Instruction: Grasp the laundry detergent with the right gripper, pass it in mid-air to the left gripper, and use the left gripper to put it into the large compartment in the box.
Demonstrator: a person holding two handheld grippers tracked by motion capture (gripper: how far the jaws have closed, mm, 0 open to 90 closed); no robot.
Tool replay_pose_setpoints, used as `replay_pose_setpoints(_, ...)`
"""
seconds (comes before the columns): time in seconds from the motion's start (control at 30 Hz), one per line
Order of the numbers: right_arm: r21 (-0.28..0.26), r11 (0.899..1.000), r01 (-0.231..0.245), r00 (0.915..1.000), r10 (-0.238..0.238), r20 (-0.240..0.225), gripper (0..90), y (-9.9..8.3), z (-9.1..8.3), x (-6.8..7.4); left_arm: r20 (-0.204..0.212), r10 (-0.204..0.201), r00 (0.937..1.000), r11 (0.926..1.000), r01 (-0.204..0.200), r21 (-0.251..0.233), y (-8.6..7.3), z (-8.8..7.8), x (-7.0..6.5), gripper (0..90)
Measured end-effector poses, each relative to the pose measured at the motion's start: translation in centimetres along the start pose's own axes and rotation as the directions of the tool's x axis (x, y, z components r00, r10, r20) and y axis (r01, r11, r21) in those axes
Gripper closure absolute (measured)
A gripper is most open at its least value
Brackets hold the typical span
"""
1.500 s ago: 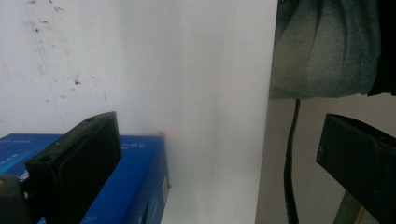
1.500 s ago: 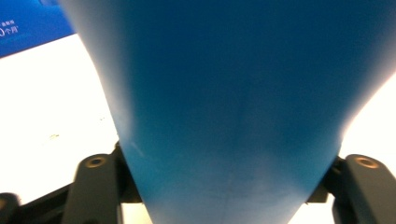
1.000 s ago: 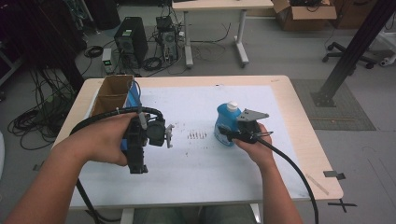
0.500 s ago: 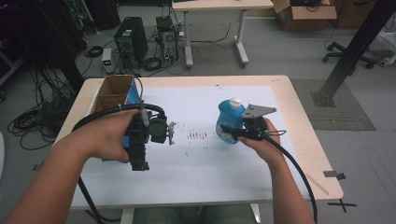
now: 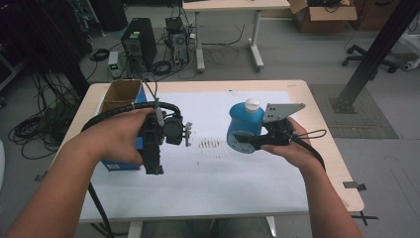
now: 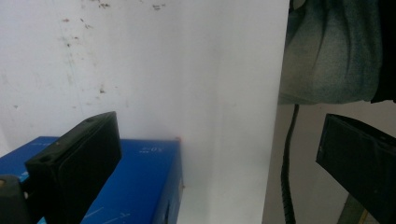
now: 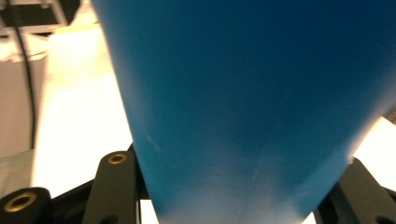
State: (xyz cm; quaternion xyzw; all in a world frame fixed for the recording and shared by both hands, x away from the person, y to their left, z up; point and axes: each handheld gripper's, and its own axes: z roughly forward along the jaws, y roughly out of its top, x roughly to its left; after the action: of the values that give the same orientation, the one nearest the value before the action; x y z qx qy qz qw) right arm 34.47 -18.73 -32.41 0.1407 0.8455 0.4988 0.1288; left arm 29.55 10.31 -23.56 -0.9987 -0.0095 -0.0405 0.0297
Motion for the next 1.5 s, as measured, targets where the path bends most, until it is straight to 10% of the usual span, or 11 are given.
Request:
replay_pose_setpoints(0.3, -0.001, 0.996, 0.085, 0.9807, -0.083, -0.177, 45.8, 1.6, 0.5, 2.4, -0.004, 0.009, 0.9999, 0.9998, -0.009, -0.016, 0.9, -1.1, 0.1, 0.4)
replay_pose_setpoints(0.63, 0.006, 0.989, 0.146, 0.9526, -0.139, -0.271, 45.7, 1.1, 2.9, 4.7, 0.019, 0.029, 0.9994, 0.9985, -0.028, -0.047, 2.1, -1.5, 0.2, 0.4)
replay_pose_setpoints(0.9, 0.000, 0.986, 0.167, 0.9380, -0.159, -0.308, 45.6, 0.7, 5.3, 6.2, 0.027, 0.033, 0.9991, 0.9984, -0.031, -0.048, 2.7, -1.6, 0.3, 0.4)
replay_pose_setpoints(1.5, -0.010, 0.986, 0.168, 0.9334, -0.162, -0.320, 45.7, 0.5, 8.8, 7.4, 0.036, 0.053, 0.9980, 0.9974, -0.051, -0.052, 4.1, -1.1, 0.4, 0.4)
